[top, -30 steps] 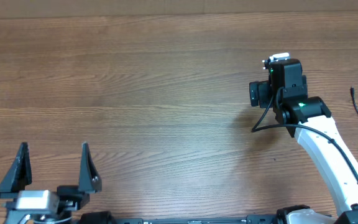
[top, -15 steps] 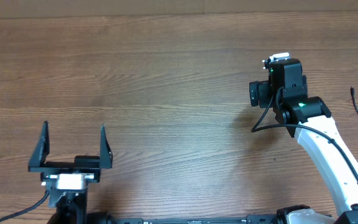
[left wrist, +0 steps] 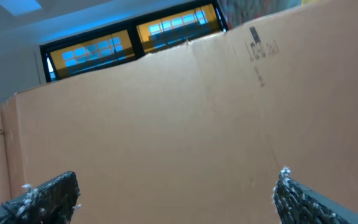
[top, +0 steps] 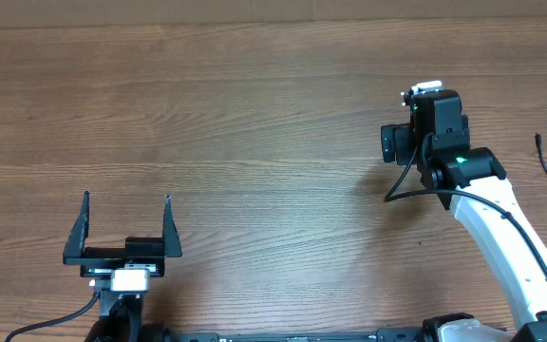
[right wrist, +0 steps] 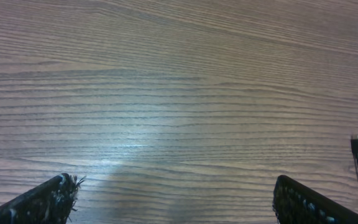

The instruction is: Untangle cables

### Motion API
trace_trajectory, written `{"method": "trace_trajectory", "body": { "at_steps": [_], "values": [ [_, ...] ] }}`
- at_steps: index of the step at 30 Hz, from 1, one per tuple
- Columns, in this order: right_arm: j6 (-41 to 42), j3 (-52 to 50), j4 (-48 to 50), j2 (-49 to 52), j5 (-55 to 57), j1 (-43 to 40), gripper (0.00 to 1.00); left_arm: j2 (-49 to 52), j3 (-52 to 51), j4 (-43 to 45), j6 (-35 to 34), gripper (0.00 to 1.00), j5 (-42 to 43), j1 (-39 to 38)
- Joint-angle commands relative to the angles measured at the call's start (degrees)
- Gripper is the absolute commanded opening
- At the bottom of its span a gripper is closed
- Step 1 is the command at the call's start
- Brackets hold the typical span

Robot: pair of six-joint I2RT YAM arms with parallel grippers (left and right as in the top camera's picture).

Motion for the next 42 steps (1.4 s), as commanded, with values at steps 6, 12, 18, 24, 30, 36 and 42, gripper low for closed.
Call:
{"method": "trace_trajectory", "body": {
  "at_steps": [6, 12, 18, 24, 30, 36, 42],
  "values": [
    [0.4, 0.5, 0.2, 0.2, 0.5, 0.1, 1.0, -0.7, -3.5, 0.4, 6.4, 0.99, 0.1, -0.1],
    [0.4, 0.5, 0.2, 0.2, 0.5, 0.1, 1.0, -0.7, -6.6, -2.5, 10.2, 0.99, 0.0, -0.1],
    [0.4, 0.5, 0.2, 0.2, 0.5, 0.1, 1.0, -0.7, -6.6, -8.0, 11.2, 0.99, -3.7, -0.1],
    [0.4, 0.5, 0.2, 0.2, 0.5, 0.1, 1.0, -0.7, -6.6, -17.8, 5.8, 0.99, -10.9, -0.1],
    [0.4, 0.5, 0.2, 0.2, 0.5, 0.1, 1.0, -0.7, -6.6, -24.1, 1.1, 0.99, -15.5, -0.1],
    [0.4, 0.5, 0.2, 0.2, 0.5, 0.1, 1.0, -0.7, -6.6, -34.1, 1.1, 1.0, -16.4, -0.1],
    [0.4, 0.5, 0.2, 0.2, 0.5, 0.1, 1.0, -0.7, -6.6, -34.5, 3.9, 0.99, -16.5, -0.1]
  ]
}}
